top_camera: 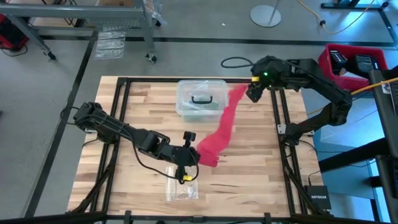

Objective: Roll bandage
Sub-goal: Roll the red bandage

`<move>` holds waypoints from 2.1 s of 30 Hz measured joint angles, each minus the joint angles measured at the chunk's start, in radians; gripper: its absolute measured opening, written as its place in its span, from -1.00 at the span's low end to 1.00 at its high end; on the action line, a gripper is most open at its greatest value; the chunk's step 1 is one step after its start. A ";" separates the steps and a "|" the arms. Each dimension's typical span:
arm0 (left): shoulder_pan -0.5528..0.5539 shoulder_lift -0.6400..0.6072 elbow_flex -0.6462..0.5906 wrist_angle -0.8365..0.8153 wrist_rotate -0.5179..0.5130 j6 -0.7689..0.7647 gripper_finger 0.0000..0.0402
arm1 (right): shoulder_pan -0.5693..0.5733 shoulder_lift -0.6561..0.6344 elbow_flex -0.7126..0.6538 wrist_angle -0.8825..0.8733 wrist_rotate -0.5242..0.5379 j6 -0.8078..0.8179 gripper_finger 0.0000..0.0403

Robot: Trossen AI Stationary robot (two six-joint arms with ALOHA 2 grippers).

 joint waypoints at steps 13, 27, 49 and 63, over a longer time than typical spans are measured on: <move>0.015 -0.002 0.021 0.074 0.067 0.001 -0.94 | 0.003 -0.016 0.001 0.020 -0.275 0.002 0.56; -0.016 -0.191 0.078 -0.155 0.167 -0.056 -0.94 | 0.237 -0.173 -0.315 0.206 -0.073 0.057 0.56; -0.159 -0.409 0.078 -0.299 0.129 -0.292 -0.94 | 0.310 -0.077 -0.868 0.650 -0.232 0.143 0.56; -0.157 -0.404 0.072 -0.306 0.128 -0.279 -0.94 | 0.372 -0.070 -1.204 1.327 -0.292 -0.012 0.54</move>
